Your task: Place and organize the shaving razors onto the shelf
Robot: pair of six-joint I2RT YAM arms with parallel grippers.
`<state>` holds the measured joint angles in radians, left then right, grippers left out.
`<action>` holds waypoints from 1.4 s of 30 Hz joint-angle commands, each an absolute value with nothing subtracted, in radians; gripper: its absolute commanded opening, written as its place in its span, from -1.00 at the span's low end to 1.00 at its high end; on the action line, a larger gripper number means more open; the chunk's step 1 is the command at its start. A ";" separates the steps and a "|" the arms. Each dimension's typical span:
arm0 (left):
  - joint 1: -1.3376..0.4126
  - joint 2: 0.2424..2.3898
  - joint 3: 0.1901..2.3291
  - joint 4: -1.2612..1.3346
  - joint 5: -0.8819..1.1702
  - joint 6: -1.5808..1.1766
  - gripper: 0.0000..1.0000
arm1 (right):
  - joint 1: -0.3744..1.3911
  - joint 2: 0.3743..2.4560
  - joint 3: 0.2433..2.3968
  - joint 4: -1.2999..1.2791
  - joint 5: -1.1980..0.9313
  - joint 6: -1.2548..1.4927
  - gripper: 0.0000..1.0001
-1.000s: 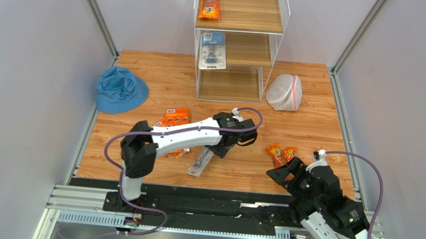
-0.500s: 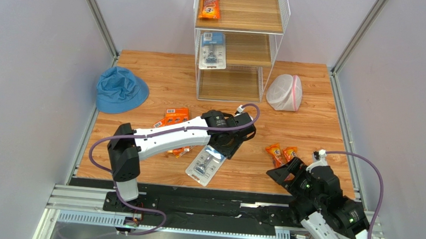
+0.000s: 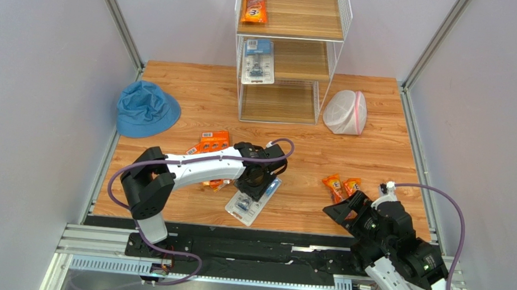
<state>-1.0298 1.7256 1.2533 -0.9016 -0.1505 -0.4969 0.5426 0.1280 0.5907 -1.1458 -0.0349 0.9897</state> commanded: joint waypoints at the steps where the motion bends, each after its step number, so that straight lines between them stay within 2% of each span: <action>1: -1.006 1.687 1.236 -0.786 -0.094 -0.474 0.10 | 0.548 0.121 0.591 -1.124 -0.060 0.979 0.73; 10: -0.966 1.784 1.229 -0.707 -0.044 -0.453 0.07 | 0.548 0.120 0.595 -1.121 -0.061 0.976 0.73; 18: -0.963 1.882 1.259 -0.721 -0.064 -0.459 -0.07 | 0.548 0.126 0.597 -1.120 -0.066 0.973 0.73; 21: -0.960 1.891 1.269 -0.727 -0.068 -0.465 -0.34 | 0.548 0.133 0.597 -1.120 -0.069 0.966 0.73; 22: -0.960 1.891 1.270 -0.730 -0.067 -0.465 -0.51 | 0.548 0.144 0.597 -1.117 -0.075 0.959 0.73; 24: -0.959 1.887 1.276 -0.730 -0.071 -0.465 -0.69 | 0.548 0.153 0.597 -1.114 -0.078 0.953 0.74; 25: -0.959 1.878 1.278 -0.735 -0.071 -0.466 -0.87 | 0.548 0.158 0.598 -1.112 -0.078 0.948 0.75; 27: -0.959 1.862 1.282 -0.736 -0.068 -0.471 -1.00 | 0.548 0.169 0.595 -1.091 -0.089 0.945 0.75; 35: -0.957 1.752 1.367 -0.769 -0.012 -0.554 -1.00 | 0.548 0.196 0.580 -1.014 -0.106 0.940 0.76; 42: -0.956 1.712 1.474 -0.759 0.077 -0.641 -1.00 | 0.548 0.253 0.569 -0.850 -0.161 0.922 0.76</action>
<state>-0.9596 1.7718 1.3975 -0.7746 0.0116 -0.5686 0.5426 0.2207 0.5804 -1.0008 -0.1127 0.9524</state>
